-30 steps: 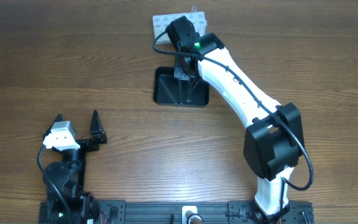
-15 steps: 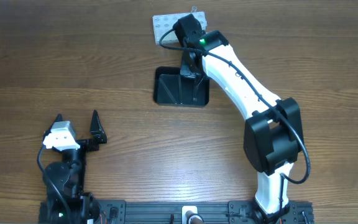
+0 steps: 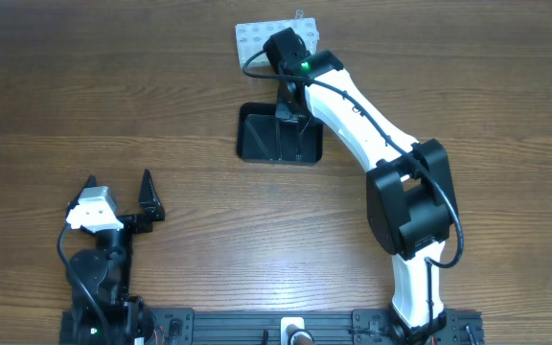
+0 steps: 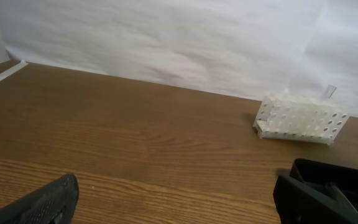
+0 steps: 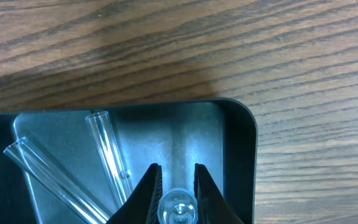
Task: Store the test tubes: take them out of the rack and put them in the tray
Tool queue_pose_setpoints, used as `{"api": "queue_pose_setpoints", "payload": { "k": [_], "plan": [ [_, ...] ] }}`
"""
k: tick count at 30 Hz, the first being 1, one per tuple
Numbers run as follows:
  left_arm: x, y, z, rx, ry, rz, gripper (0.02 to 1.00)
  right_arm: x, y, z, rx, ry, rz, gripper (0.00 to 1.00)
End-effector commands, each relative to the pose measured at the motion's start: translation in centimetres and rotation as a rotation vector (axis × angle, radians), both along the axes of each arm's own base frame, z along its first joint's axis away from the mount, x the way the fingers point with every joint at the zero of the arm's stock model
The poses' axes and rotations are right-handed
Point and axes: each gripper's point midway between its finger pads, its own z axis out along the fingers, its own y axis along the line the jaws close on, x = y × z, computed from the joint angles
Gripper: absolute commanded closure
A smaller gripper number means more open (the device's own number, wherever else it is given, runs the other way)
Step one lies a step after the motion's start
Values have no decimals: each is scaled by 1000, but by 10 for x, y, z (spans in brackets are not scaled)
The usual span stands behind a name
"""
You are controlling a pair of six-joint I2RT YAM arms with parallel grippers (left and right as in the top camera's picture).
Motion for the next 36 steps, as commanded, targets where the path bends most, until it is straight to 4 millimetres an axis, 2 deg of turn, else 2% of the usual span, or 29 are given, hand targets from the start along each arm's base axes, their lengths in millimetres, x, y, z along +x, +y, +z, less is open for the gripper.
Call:
{"api": "queue_pose_setpoints", "payload": {
  "k": [1, 8, 14, 18, 22, 25, 27, 29, 31, 36],
  "plan": [
    [0, -3, -1, 17, 0, -18, 23, 6, -4, -8, -20, 1, -8, 925],
    [0, -3, -1, 17, 0, -18, 20, 10, -6, -23, -28, 14, -15, 910],
    [0, -3, -1, 17, 0, -18, 20, 18, -6, -32, -24, -1, -23, 822],
    [0, -3, -1, 17, 0, -18, 20, 21, -7, -38, -25, 1, -27, 805],
    [0, -3, -1, 17, 0, -18, 20, 21, -7, -42, -27, 4, -27, 656],
    [0, -3, -1, 17, 0, -18, 20, 23, -6, -41, -22, -5, -26, 623],
    [0, -3, -1, 17, 0, -18, 20, 26, -4, -33, -18, -20, -13, 608],
    [0, -3, -1, 17, 0, -18, 20, 32, 0, -17, -5, -51, 1, 584],
    [0, -3, -1, 17, 0, -18, 20, 39, 4, 7, 10, -92, 16, 573],
    [0, -3, -1, 17, 0, -18, 20, 62, 14, 84, 61, -242, 46, 529]
  ]
}}
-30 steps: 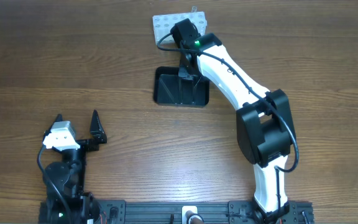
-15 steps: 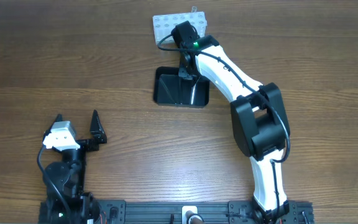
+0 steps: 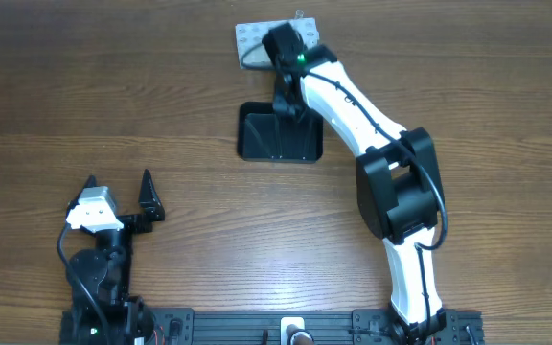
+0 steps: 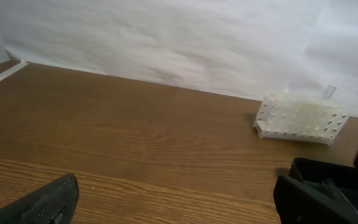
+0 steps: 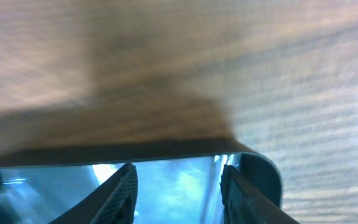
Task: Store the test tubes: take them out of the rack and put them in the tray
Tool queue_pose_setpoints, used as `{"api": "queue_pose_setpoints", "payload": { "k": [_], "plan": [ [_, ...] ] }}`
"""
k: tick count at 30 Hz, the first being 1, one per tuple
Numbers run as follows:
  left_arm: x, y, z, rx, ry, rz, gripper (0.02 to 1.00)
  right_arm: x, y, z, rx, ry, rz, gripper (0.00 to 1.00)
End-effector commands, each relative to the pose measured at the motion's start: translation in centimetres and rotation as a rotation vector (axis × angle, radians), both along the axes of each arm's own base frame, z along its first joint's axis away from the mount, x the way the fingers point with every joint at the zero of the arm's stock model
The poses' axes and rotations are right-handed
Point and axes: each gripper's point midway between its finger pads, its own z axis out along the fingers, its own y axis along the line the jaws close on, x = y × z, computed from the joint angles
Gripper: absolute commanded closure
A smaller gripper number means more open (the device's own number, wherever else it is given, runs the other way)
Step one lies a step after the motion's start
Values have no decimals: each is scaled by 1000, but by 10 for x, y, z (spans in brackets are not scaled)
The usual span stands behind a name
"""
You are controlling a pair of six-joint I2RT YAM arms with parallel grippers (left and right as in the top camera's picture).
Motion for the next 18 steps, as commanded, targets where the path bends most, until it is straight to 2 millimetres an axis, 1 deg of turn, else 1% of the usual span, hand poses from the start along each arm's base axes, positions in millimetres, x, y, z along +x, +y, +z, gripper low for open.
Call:
{"api": "queue_pose_setpoints", "payload": {
  "k": [1, 4, 5, 7, 8, 10, 11, 12, 14, 18],
  "plan": [
    [0, -3, -1, 17, 0, -18, 20, 33, 8, 102, 59, -233, 20, 514],
    [0, -3, -1, 17, 0, -18, 20, 51, 3, 139, 18, -351, 31, 454],
    [0, -3, -1, 17, 0, -18, 23, 59, 0, 148, -11, -396, 38, 452],
    [0, -3, -1, 17, 0, -18, 20, 73, -6, 163, -80, -478, 64, 441],
    [0, -3, -1, 17, 0, -18, 20, 80, -11, 170, -123, -516, 78, 413],
    [0, -3, -1, 17, 0, -18, 23, 91, -18, 178, -195, -570, 87, 323],
    [0, -3, -1, 17, 0, -18, 23, 96, -20, 180, -217, -590, 90, 279],
    [0, -3, -1, 17, 0, -18, 20, 102, -22, 181, -233, -609, 94, 255],
    [0, -3, -1, 17, 0, -18, 20, 112, -21, 178, -236, -632, 97, 226],
    [0, -3, -1, 17, 0, -18, 23, 127, -19, 160, -232, -647, 85, 207]
  ]
}}
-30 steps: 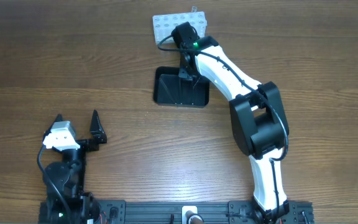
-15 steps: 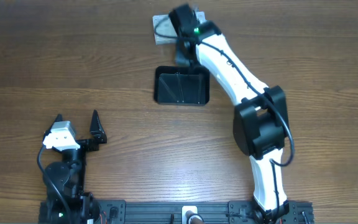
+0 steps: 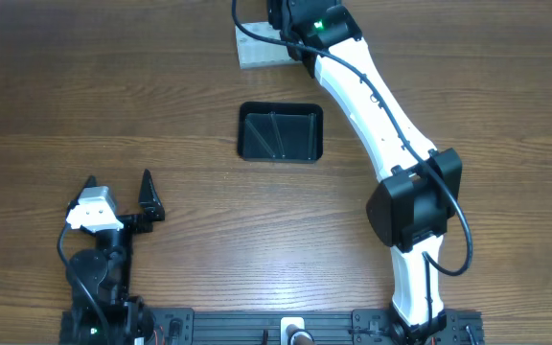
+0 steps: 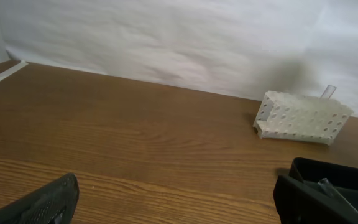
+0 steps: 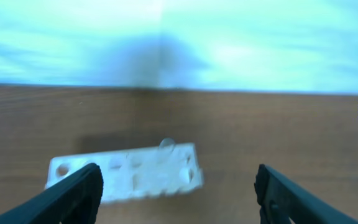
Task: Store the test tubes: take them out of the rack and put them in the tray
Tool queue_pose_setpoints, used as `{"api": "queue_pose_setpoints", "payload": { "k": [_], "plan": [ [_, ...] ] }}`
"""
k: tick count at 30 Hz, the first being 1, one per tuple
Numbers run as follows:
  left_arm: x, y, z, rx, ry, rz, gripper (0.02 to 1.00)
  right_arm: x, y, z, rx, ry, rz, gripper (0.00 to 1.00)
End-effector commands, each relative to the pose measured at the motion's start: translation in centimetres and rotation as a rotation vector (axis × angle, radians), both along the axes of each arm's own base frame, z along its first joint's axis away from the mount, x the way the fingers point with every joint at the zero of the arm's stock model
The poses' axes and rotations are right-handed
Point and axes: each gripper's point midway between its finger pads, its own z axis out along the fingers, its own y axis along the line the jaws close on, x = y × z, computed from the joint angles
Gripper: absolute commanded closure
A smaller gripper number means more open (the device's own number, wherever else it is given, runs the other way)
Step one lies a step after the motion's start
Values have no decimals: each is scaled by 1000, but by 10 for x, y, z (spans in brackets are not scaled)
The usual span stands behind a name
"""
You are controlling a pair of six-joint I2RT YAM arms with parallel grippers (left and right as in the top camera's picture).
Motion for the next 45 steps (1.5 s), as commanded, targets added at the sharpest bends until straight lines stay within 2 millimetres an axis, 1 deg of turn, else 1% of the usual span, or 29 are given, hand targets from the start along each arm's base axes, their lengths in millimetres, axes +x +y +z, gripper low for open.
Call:
{"api": "queue_pose_setpoints", "payload": {
  "k": [1, 9, 14, 23, 28, 31, 35, 39, 41, 43, 45],
  "plan": [
    [0, -3, -1, 18, 0, -18, 23, 18, -11, -29, -82, 11, -27, 200],
    [0, -3, -1, 18, 0, -18, 20, 34, -3, -77, -94, 38, -24, 183],
    [0, -3, -1, 18, 0, -18, 20, 40, 2, -95, -93, 39, -20, 187],
    [0, -3, -1, 18, 1, -18, 20, 48, 9, -115, -76, 38, -3, 218],
    [0, -3, -1, 18, 1, -18, 20, 53, 11, -118, -68, 17, -3, 224],
    [0, -3, -1, 18, 0, -18, 20, 58, 14, -116, -57, -11, -3, 229],
    [0, -3, -1, 18, 0, -18, 20, 64, 16, -121, -46, -35, -4, 244],
    [0, -3, -1, 18, 0, -18, 23, 66, 16, -130, -50, -28, -4, 259],
    [0, -3, -1, 18, 0, -18, 20, 66, 16, -133, -52, -24, -4, 294],
    [0, -3, -1, 18, 0, -18, 20, 66, 16, -133, -52, -24, -4, 406],
    [0, -3, -1, 18, 0, -18, 23, 66, 16, -133, -51, -25, -4, 459]
  ]
}}
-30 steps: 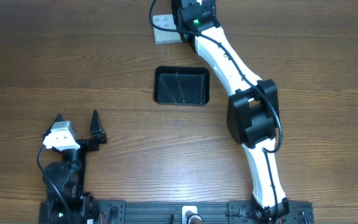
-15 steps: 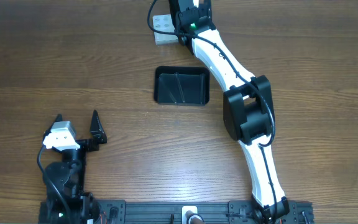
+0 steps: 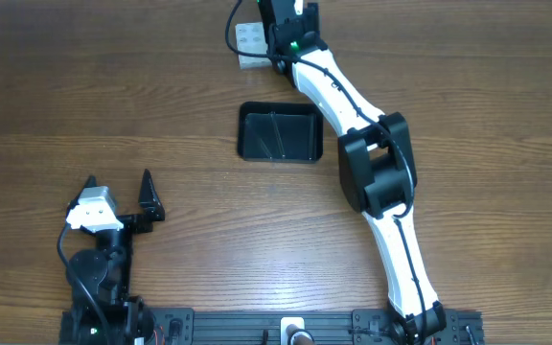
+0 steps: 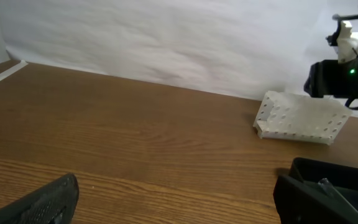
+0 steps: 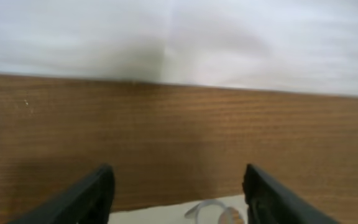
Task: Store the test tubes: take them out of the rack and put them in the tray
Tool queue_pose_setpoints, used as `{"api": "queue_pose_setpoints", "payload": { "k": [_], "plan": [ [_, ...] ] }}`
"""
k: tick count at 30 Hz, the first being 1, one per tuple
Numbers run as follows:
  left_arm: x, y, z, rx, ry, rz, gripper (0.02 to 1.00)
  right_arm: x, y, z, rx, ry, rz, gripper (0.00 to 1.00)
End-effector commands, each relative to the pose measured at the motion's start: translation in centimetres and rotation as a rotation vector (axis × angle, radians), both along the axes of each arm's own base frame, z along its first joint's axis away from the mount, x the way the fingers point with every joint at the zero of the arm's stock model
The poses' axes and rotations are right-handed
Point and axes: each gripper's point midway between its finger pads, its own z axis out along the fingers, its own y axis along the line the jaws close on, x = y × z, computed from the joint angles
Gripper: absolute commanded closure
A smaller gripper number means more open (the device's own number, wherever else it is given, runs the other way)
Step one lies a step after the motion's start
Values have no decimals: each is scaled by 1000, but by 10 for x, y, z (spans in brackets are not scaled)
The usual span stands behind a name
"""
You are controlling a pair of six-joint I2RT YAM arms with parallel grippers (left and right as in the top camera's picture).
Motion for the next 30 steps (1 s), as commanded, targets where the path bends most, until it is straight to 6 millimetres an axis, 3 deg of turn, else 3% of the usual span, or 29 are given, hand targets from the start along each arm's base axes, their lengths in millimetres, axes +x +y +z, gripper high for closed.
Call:
{"api": "queue_pose_setpoints", "payload": {
  "k": [1, 11, 19, 24, 30],
  "plan": [
    [0, -3, -1, 17, 0, -18, 20, 3, -1, -2, 8, -7, -6, 516],
    [0, -3, -1, 17, 0, -18, 20, 3, -1, -2, 8, -8, -6, 838],
    [0, -3, -1, 17, 0, -18, 20, 4, 4, 7, -11, -30, 19, 897],
    [0, -3, -1, 17, 0, -18, 20, 3, 5, 29, 2, -59, 20, 915],
    [0, -3, -1, 17, 0, -18, 23, -1, 4, 74, 29, -118, 21, 943]
  ]
}}
